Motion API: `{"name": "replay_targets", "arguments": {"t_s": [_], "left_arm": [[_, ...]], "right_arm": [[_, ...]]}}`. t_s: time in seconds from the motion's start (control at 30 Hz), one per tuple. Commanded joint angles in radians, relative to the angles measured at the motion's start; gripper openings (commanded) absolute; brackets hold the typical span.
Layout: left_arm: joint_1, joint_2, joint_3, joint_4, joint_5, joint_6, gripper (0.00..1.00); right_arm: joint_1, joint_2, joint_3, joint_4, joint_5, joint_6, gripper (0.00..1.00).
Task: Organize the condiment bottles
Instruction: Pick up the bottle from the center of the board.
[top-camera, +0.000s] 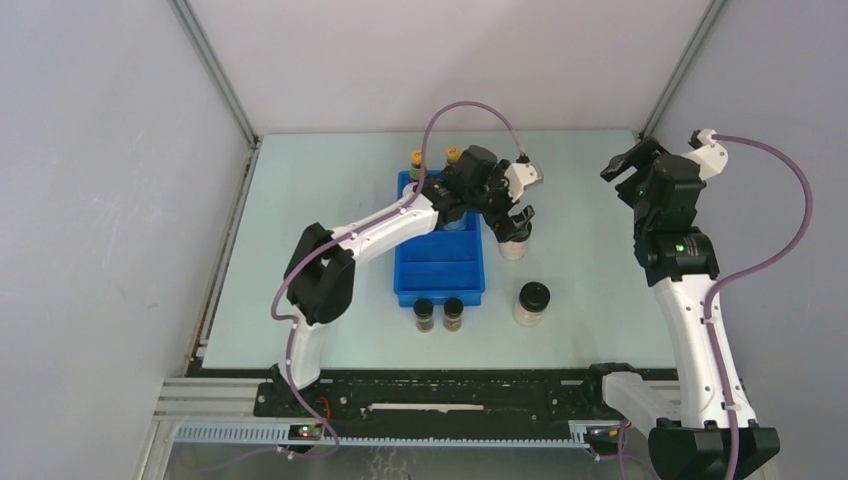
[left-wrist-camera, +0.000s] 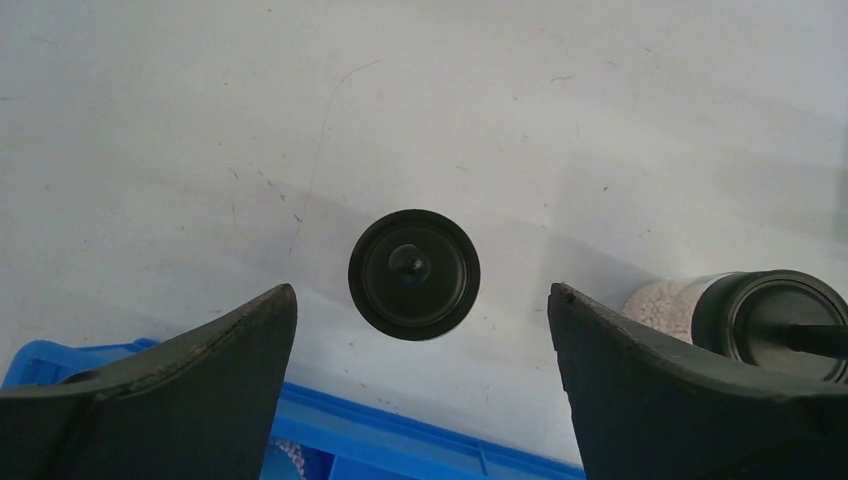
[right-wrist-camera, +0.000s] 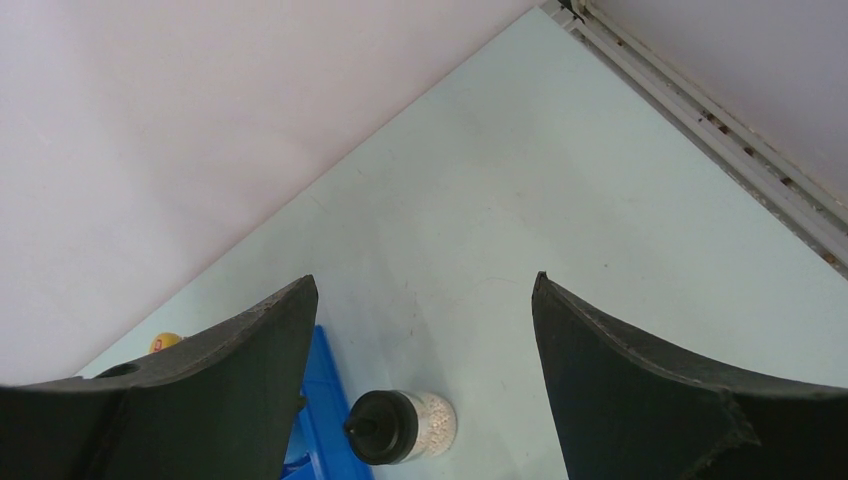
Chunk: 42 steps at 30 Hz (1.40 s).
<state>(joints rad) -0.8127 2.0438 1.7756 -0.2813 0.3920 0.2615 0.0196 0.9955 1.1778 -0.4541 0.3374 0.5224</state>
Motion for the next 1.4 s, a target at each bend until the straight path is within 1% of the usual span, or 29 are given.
{"name": "replay_targets", "arguments": {"t_s": [0.0,0.43,1.0,1.37], "left_arm": [[0.008,0.024,0.056,0.03,0.025,-0.013,1.0],[0.009,0.102,0.11,0.01,0.015,-0.022,1.0],[0.002,0.152,0.129,-0.014,-0.014,-0.027,1.0],[-0.008,0.186,0.16,-0.028,-0.036,-0.028,0.93]], "right_arm": [[-0.004,0.002,-0.008,0.058,-0.007,0.009,0.86],[-0.003,0.024,-0.009,0.08,-0.011,0.002,0.86],[-0.001,0.051,-0.008,0.095,-0.02,0.002,0.87],[0.005,0.056,-0.008,0.1,-0.015,-0.004,0.87]]}}
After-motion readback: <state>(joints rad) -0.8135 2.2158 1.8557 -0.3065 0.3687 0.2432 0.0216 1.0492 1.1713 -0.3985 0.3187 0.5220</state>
